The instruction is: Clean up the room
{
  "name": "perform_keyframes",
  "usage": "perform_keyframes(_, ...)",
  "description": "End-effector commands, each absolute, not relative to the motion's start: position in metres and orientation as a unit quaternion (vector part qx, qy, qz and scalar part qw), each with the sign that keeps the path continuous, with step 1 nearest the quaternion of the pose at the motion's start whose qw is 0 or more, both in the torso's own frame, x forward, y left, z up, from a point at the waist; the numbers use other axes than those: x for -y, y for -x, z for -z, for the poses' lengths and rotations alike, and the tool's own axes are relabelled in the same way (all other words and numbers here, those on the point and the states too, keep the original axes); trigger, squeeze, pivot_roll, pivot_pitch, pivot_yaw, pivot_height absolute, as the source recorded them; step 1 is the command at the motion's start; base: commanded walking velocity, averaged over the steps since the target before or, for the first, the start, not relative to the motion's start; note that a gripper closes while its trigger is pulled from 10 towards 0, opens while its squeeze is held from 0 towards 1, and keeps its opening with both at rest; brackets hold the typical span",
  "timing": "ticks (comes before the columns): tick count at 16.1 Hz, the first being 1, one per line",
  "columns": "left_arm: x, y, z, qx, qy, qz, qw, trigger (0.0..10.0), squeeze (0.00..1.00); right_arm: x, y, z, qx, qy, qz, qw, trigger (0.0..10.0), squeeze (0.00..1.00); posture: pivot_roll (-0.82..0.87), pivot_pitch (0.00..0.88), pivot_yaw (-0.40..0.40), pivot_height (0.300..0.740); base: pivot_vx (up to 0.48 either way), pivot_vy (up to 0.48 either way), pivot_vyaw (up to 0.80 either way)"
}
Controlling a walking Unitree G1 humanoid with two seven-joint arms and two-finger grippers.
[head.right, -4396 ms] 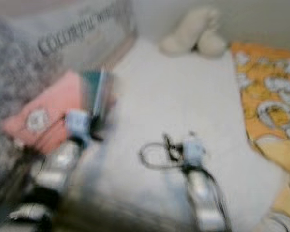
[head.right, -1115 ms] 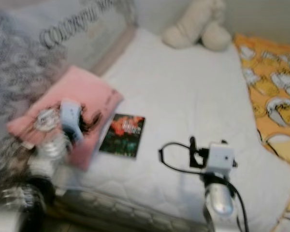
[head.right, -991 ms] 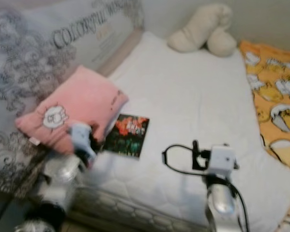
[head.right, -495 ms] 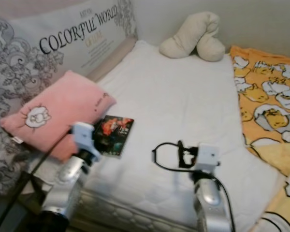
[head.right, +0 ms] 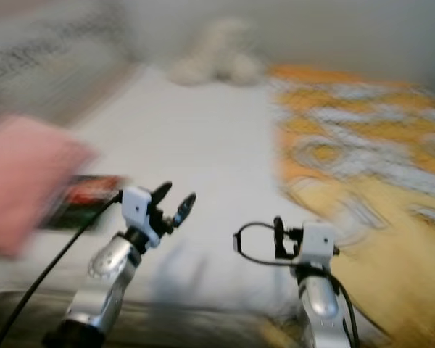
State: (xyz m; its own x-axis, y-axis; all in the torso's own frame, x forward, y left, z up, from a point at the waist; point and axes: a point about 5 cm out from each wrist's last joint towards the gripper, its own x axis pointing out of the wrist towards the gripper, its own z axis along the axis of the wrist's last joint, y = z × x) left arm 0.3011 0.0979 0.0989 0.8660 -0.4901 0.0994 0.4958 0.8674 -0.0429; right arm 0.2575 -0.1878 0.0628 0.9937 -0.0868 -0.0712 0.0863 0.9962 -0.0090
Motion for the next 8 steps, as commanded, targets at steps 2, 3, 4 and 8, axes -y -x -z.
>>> perform_keyframes(2,-0.099,-0.306,-0.101,0.039,0.031,0.244,0.969,10.0,0.00,0.182,-0.260,-0.069,-0.021,0.012,0.024,0.999,10.0,1.00,0.00,0.000,0.031,0.732,0.000,-0.463,-0.77)
perform_keyframes(3,-0.101,-0.309,-0.099,0.028,0.037,0.224,0.973,10.0,0.00,0.180,-0.262,-0.069,-0.023,0.018,0.021,0.999,10.0,1.00,0.00,0.000,0.031,0.732,0.000,-0.454,0.00)
perform_keyframes(4,-0.104,-0.313,-0.097,0.016,0.051,0.202,0.978,10.0,0.00,0.180,-0.264,-0.070,-0.022,0.022,0.020,0.999,10.0,1.00,0.00,0.000,0.031,0.732,0.000,-0.454,0.00)
perform_keyframes(8,-0.100,-0.314,-0.097,0.016,0.049,0.177,0.983,10.0,0.00,0.180,-0.267,-0.075,-0.015,0.036,0.000,0.999,10.0,1.00,0.00,0.000,0.019,0.732,0.000,-0.455,0.49)
